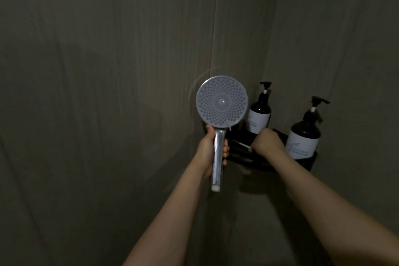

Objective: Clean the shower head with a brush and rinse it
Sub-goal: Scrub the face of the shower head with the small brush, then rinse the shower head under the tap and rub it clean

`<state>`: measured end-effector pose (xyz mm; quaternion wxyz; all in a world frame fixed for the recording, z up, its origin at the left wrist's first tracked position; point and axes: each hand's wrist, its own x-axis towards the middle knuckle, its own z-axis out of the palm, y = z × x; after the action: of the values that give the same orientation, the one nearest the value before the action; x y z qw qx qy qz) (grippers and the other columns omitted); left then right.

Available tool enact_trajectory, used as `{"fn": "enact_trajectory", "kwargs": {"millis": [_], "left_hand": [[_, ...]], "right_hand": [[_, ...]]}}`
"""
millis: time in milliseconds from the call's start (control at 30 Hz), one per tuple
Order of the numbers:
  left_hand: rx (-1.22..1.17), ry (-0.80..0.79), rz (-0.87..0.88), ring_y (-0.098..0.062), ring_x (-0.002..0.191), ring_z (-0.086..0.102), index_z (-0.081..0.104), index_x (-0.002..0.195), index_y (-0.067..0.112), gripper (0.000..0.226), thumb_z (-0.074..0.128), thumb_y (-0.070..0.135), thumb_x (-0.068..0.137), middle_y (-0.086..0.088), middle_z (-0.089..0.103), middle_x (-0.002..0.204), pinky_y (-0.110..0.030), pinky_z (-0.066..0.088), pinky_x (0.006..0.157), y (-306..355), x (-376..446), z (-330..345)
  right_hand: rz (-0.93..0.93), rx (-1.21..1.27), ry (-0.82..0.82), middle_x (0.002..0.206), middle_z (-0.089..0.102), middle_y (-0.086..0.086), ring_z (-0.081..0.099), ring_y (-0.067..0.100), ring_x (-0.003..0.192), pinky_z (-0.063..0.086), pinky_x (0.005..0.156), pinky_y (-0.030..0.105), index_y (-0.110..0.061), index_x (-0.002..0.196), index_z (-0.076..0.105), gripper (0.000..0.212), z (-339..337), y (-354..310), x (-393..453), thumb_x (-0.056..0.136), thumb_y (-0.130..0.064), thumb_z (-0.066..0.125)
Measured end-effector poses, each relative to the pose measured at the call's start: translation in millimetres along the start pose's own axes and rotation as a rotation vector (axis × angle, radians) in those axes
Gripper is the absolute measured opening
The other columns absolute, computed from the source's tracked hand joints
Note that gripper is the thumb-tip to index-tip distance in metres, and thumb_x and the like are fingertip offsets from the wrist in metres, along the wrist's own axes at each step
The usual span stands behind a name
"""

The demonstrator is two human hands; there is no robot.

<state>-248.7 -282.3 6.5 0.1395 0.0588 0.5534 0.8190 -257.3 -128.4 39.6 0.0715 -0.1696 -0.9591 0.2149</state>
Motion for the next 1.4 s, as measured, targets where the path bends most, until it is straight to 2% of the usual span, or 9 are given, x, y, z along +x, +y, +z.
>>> {"fn": "enact_trajectory", "kwargs": {"millis": [267,367,467,533,700,867,1133,1233,1400], "left_hand": [[-0.020,-0.016,-0.018,-0.010,0.039,0.042,0.047,0.062,0.012,0.070,0.014,0.068,0.090,0.001,0.046,0.048,-0.017,0.035,0.040,-7,-10,7],[-0.035,-0.030,-0.010,-0.010,0.037,0.042,0.047,0.061,0.012,0.070,0.014,0.067,0.090,0.001,0.046,0.047,-0.016,0.035,0.038,-10,-16,10],[-0.031,-0.042,-0.014,-0.010,0.038,0.043,0.048,0.062,0.012,0.071,0.014,0.067,0.091,0.001,0.047,0.046,-0.016,0.036,0.039,-19,-25,17],[-0.023,-0.050,-0.028,-0.010,0.040,0.045,0.050,0.065,0.011,0.070,0.015,0.066,0.091,0.001,0.049,0.047,-0.018,0.038,0.041,-28,-33,23],[-0.005,-0.088,-0.024,-0.011,0.046,0.050,0.056,0.074,0.012,0.060,0.025,0.060,0.093,-0.001,0.054,0.057,-0.021,0.043,0.046,-63,-62,37],[0.107,0.105,0.121,-0.010,0.050,0.058,0.053,0.080,0.012,0.018,0.048,0.016,0.096,-0.007,0.060,0.072,-0.023,0.050,0.051,-103,-92,56],[0.231,0.274,0.048,0.002,0.048,0.060,0.056,0.079,0.012,0.018,0.048,0.008,0.095,-0.003,0.062,0.073,-0.017,0.051,0.060,-171,-143,66],[0.273,0.278,-0.002,-0.006,0.055,0.060,0.056,0.078,0.013,0.020,0.048,0.008,0.095,-0.003,0.062,0.072,-0.017,0.051,0.059,-192,-155,66],[0.315,0.202,-0.063,-0.011,0.059,0.058,0.059,0.078,0.013,0.022,0.047,0.007,0.095,-0.004,0.062,0.071,-0.022,0.051,0.062,-231,-159,62]], "right_hand": [[-0.081,0.031,0.065,0.067,0.050,0.008,0.054,0.022,0.070,0.035,0.044,0.023,-0.007,0.067,0.052,0.021,-2,2,-5,0.082,-0.011,0.066],[-0.317,0.573,0.186,0.066,0.055,0.010,0.053,0.020,0.064,0.039,0.054,0.025,-0.008,0.061,0.053,0.032,-3,3,-14,0.092,-0.015,0.051],[-0.309,1.189,-0.054,0.096,0.066,0.002,0.061,0.015,0.091,0.051,0.082,0.032,-0.021,0.087,0.062,0.026,-13,-4,-35,0.098,-0.031,0.041],[-0.318,1.314,-0.148,0.102,0.065,-0.002,0.062,0.018,0.102,0.052,0.088,0.035,-0.023,0.095,0.061,0.018,-16,-2,-45,0.097,-0.027,0.043],[-0.242,1.216,-0.023,0.110,0.064,0.010,0.062,0.025,0.102,0.054,0.084,0.037,-0.004,0.116,0.058,0.025,-15,27,-75,0.093,-0.010,0.052],[-0.228,1.151,-0.009,0.107,0.065,0.009,0.063,0.023,0.102,0.054,0.085,0.036,-0.002,0.118,0.057,0.028,1,72,-113,0.091,-0.009,0.054],[-0.208,1.001,-0.081,0.083,0.060,-0.001,0.060,0.018,0.084,0.051,0.073,0.030,-0.009,0.097,0.055,0.011,36,125,-161,0.087,-0.004,0.058],[-0.168,0.954,-0.089,0.090,0.062,0.007,0.059,0.023,0.090,0.052,0.079,0.038,0.001,0.104,0.057,0.018,49,147,-170,0.086,-0.003,0.060],[-0.071,0.882,-0.046,0.098,0.062,0.012,0.059,0.021,0.091,0.051,0.073,0.029,0.003,0.110,0.058,0.026,72,180,-187,0.086,-0.005,0.061]]}}
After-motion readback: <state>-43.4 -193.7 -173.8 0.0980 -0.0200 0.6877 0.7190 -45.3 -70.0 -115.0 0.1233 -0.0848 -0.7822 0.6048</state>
